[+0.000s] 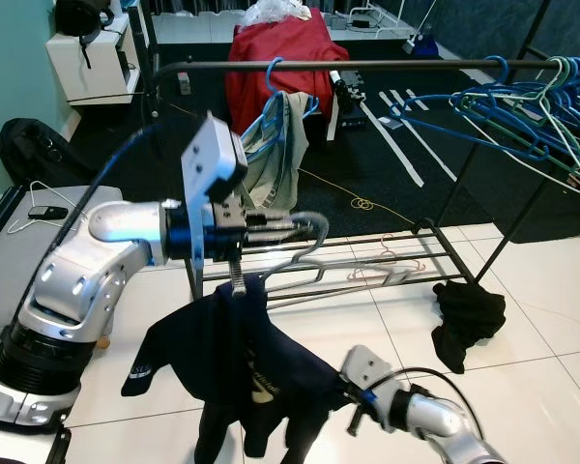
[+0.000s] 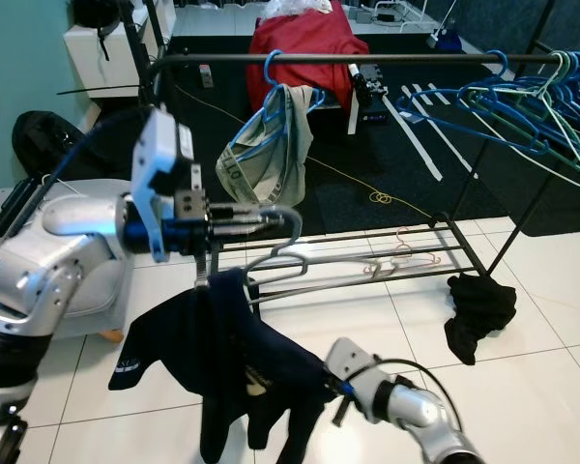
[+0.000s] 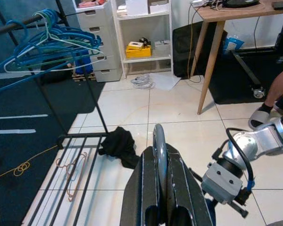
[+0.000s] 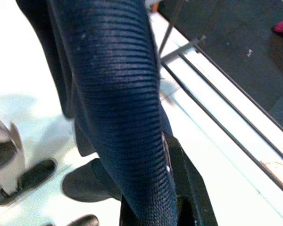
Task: Hang hanger
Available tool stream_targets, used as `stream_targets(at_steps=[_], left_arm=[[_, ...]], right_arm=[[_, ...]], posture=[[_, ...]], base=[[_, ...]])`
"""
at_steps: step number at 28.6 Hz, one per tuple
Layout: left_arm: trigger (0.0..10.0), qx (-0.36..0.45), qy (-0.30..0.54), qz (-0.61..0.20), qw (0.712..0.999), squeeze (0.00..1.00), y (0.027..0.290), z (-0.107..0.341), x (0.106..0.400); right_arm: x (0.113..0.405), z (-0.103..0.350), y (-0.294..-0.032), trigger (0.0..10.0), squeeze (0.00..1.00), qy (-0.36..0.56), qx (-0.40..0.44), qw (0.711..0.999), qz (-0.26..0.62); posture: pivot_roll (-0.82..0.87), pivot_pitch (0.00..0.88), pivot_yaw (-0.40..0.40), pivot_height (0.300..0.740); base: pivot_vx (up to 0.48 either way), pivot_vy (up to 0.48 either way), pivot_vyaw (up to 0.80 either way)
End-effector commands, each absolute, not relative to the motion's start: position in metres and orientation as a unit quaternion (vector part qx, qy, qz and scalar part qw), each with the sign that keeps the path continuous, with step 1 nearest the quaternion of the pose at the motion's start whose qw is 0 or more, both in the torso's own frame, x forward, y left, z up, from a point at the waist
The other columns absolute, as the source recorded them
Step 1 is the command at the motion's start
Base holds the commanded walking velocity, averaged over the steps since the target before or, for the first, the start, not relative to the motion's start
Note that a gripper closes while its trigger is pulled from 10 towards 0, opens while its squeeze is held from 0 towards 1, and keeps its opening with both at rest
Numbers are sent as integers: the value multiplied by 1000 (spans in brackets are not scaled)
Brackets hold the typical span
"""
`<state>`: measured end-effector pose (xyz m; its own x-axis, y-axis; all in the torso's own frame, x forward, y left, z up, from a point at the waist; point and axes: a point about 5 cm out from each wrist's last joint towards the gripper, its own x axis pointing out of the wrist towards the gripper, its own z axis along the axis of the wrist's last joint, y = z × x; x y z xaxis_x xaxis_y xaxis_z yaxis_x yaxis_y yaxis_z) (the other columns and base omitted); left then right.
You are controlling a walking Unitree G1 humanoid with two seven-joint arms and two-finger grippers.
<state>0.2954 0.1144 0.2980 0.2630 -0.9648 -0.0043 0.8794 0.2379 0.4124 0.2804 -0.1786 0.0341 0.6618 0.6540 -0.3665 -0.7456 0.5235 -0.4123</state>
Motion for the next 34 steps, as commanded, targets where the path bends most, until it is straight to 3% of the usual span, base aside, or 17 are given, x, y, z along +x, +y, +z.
stream_targets(at_steps=[1, 8, 11, 15, 22, 31, 33, 34], left_arm=[[0, 165, -141, -600, 770, 0, 116, 303, 292], [0, 130, -142, -637, 746, 0, 119, 307, 283], [0, 136, -88, -679, 716, 0, 122, 294, 271], [0, 148, -76, -680, 714, 0, 122, 289, 271], [0, 233, -69, -615, 750, 0, 122, 266, 289], [0, 250, -80, -563, 784, 0, 120, 262, 302], [0, 225, -96, -521, 818, 0, 121, 267, 313], [0, 225, -96, -521, 818, 0, 121, 267, 313]], right_arm=[[275, 30, -181, 0, 0, 88, -285, 865, 404], [271, 26, -204, 0, 0, 113, -331, 862, 367], [280, 39, -240, 0, 0, 119, -402, 865, 274], [283, 43, -245, 0, 0, 114, -410, 867, 258], [290, 66, -238, 0, 0, 40, -425, 869, 251], [283, 68, -221, 0, 0, -11, -418, 866, 275], [279, 65, -215, 0, 0, -25, -395, 880, 263], [279, 65, -215, 0, 0, -25, -395, 880, 263]], posture=[[-58, 130, -5, 740], [-57, 129, -9, 740], [-57, 127, -16, 740], [-57, 127, -17, 740], [-62, 124, -22, 740], [-65, 119, -19, 740], [-68, 112, -16, 740], [-68, 112, -16, 740]], base=[[0, 0, 0], [0, 0, 0], [0, 0, 0], [0, 0, 0], [0, 0, 0], [0, 0, 0], [0, 0, 0], [0, 0, 0]])
